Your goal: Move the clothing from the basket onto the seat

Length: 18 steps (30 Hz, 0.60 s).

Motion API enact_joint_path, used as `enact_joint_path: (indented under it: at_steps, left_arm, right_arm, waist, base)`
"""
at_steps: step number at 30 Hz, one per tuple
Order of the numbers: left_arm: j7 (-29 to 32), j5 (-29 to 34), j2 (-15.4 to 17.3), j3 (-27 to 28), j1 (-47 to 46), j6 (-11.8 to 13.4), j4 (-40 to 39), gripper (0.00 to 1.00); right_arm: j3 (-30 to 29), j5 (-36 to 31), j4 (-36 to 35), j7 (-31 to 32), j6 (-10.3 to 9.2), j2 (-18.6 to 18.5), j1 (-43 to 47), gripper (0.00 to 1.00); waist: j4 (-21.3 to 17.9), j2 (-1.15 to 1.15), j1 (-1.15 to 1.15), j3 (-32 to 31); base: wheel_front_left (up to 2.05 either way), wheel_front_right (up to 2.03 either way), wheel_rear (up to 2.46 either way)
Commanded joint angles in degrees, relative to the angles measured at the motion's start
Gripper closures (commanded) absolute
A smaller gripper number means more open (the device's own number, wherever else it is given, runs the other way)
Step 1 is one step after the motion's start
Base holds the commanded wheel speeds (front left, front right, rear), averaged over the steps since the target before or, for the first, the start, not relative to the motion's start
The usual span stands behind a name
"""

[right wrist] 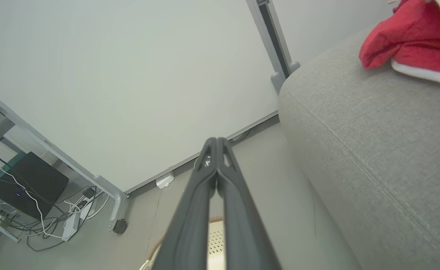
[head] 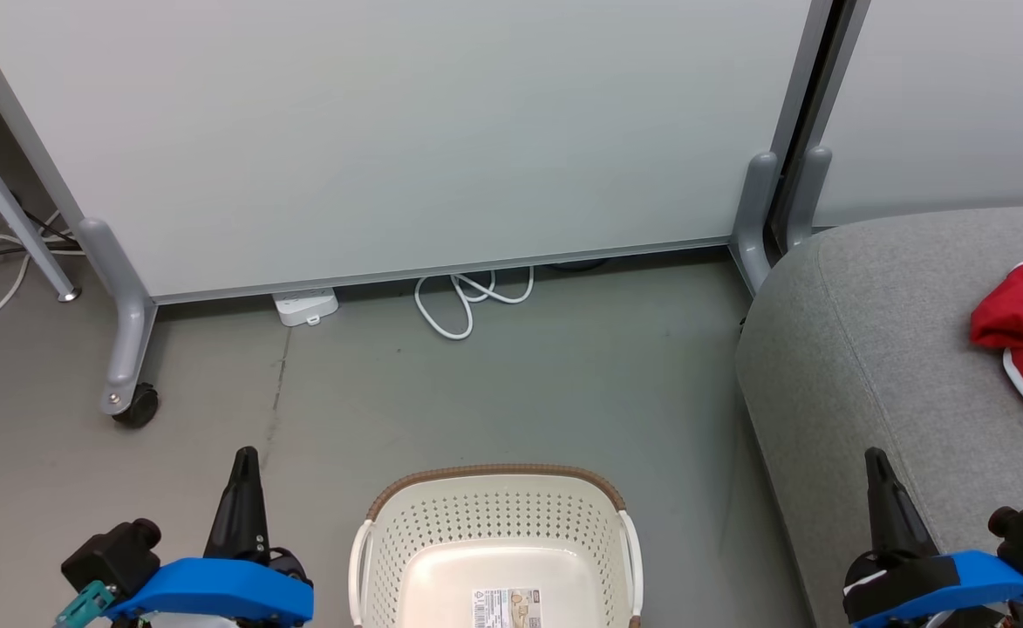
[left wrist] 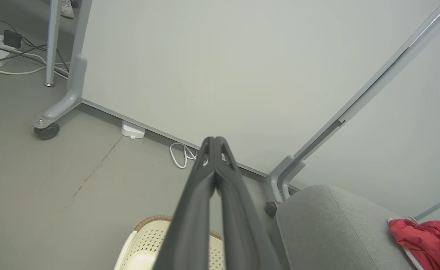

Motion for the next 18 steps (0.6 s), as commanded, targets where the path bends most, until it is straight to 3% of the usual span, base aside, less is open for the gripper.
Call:
enact_joint_path:
  at_steps: [1, 18]
  left_arm:
    - [0.45, -2.01, 0.01, 0.63, -2.01, -0.23, -0.94, 1.00]
    - [3.95, -15.48, 0.01, 2.52, -2.84, -0.58, -1.08, 1.00]
  right_arm:
    - [-0.12, 2.18, -1.03, 0.39, 0.01, -0.29, -1.76, 1.00]
    - [-0.43, 16.67, -1.80, 3.92, 0.01, -0.34, -2.43, 1.00]
  waist:
    - [-0.05, 0.00, 0.00, 0.01]
    - [-0.71, 0.00, 0.00, 0.14]
  base:
    - [0.00, 0.00, 0.00]
    - [0.00, 0.00, 0.00]
